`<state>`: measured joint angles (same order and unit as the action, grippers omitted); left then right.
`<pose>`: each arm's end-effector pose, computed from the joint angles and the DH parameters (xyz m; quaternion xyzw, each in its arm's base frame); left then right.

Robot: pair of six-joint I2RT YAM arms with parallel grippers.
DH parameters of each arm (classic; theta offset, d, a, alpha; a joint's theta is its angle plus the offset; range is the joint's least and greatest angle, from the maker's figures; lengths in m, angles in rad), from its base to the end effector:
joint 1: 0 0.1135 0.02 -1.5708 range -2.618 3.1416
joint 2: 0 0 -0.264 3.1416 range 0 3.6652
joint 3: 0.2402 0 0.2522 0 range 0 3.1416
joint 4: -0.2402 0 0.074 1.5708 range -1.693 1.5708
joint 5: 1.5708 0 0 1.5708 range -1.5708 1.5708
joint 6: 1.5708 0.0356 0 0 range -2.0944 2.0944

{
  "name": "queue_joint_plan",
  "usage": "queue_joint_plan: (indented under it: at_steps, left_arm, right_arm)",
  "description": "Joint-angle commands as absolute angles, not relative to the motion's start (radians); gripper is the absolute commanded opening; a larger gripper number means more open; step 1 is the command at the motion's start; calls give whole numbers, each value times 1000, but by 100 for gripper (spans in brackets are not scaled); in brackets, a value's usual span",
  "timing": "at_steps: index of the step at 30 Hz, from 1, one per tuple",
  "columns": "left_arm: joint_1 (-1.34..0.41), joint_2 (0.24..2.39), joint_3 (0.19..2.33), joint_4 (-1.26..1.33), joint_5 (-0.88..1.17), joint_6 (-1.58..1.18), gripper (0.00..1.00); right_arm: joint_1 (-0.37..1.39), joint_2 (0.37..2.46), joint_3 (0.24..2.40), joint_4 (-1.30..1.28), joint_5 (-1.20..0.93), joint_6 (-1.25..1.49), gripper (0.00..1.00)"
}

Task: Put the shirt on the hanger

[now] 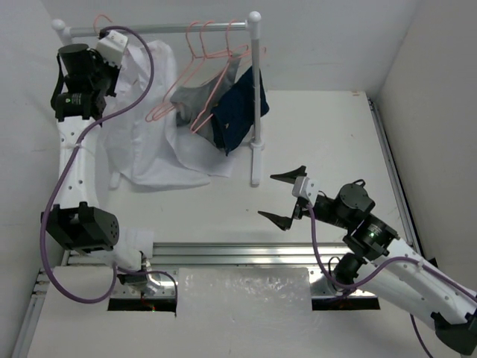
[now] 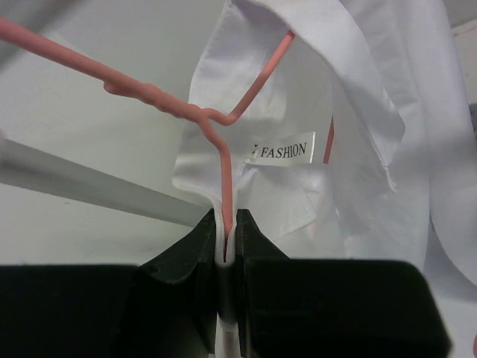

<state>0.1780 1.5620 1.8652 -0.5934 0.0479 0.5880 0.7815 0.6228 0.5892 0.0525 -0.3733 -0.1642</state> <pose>0.3335 0.0583 0.4765 0.1772 0.7820 0.2054 0.5612 0.1041 0.1216 0.3213 -0.4313 0.5524 0.3369 0.6287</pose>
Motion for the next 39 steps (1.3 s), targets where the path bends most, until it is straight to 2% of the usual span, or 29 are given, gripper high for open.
queue_joint_plan:
  at_steps: [1, 13, 19, 20, 21, 22, 23, 25, 26, 36, 39]
  left_arm:
    - [161, 1546, 1812, -486, -46, 607, 0]
    - [152, 1490, 1625, -417, -15, 615, 0]
    - [152, 1482, 1632, -416, 18, 589, 0]
    - [152, 1482, 1640, -419, 28, 580, 2]
    - [152, 1479, 1640, -423, 35, 574, 10]
    - [152, 1476, 1640, -425, 49, 569, 23]
    - [152, 1464, 1637, -426, 57, 558, 48]
    - [152, 1447, 1621, -428, 72, 534, 85]
    - [152, 1425, 1614, -429, 74, 525, 99]
    - [152, 1198, 1574, -514, 44, 420, 100]
    - [152, 1126, 1533, -554, 77, 413, 100]
  right_arm:
    - [784, 627, 588, 100, -376, -160, 99]
    - [784, 627, 586, 95, -377, -160, 99]
    - [784, 641, 591, 89, -380, -161, 99]
    - [784, 643, 592, 86, -380, -161, 99]
    - [784, 644, 594, 83, -380, -161, 99]
    - [784, 644, 594, 81, -379, -160, 99]
    - [784, 643, 594, 80, -377, -160, 99]
    - [784, 646, 597, 81, -350, -155, 99]
    - [784, 650, 598, 78, -335, -152, 99]
    - [781, 863, 751, -112, 44, -69, 99]
    - [766, 934, 784, -169, 89, -8, 99]
